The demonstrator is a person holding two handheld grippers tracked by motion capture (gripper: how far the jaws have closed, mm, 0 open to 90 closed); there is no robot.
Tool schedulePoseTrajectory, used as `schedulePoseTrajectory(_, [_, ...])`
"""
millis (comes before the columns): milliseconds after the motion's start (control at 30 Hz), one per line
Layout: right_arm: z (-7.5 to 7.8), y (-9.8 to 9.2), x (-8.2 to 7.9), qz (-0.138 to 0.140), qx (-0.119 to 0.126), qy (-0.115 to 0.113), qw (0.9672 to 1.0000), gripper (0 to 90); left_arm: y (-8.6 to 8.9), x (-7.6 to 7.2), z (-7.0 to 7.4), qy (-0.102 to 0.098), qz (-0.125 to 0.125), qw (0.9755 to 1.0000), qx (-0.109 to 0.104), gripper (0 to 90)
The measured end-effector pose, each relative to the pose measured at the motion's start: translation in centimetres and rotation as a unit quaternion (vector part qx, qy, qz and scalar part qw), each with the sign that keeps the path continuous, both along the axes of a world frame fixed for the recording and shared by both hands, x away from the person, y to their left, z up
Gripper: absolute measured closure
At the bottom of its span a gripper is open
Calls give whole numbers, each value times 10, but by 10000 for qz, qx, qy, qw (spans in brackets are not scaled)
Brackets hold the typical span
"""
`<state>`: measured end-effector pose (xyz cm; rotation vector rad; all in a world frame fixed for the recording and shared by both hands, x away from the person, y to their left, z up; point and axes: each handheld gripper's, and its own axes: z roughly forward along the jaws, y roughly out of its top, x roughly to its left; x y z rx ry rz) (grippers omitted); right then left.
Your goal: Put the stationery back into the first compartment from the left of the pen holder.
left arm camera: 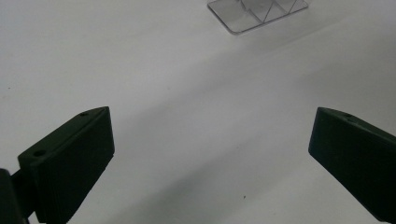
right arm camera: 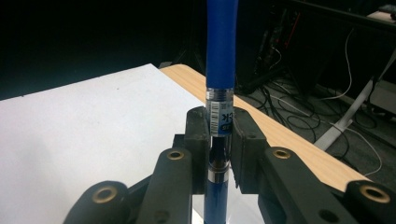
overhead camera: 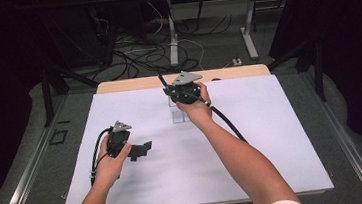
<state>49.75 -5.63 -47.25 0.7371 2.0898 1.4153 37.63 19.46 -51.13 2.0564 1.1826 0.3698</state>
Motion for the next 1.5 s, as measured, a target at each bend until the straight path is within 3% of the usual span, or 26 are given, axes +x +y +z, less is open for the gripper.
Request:
schedulePoseTrajectory(133, [-1,0,0,-126,131,70,9998,655,0,0,-1,24,-15,10000,1,3])
schedulePoseTrajectory(233, [2,-3,0,-181,277,-9,9995,563,0,0,0,12,-17,10000,7,3])
schedulePoseTrajectory(467, [15,-16,-8,-395,415,7,9984,457,1,0,0,12,-2,10000,-40,3])
schedulePoseTrajectory(567, [19,-22,-11,-432,652,318,9964,346,2,0,0,-13,-5,10000,-46,3])
schedulePoseTrajectory(700, [25,-29,-15,-640,405,480,9960,158,3,0,0,9,32,10000,-77,3])
schedulePoseTrajectory(833, [27,-35,-22,-954,-209,457,9942,130,3,0,0,7,30,10000,-86,3])
schedulePoseTrajectory(867, [28,-37,-23,-955,-258,484,9939,106,3,0,0,0,27,10000,-74,3])
schedulePoseTrajectory(1033, [31,-51,-34,-891,-285,564,9940,5,4,0,0,-23,16,10000,-69,3])
schedulePoseTrajectory(1267, [32,-76,-52,-889,-392,603,9934,0,6,-1,1,-103,-8,9999,-61,3])
schedulePoseTrajectory(1500, [31,-101,-69,-1001,-527,916,9893,0,8,-1,2,-188,41,9998,-71,3])
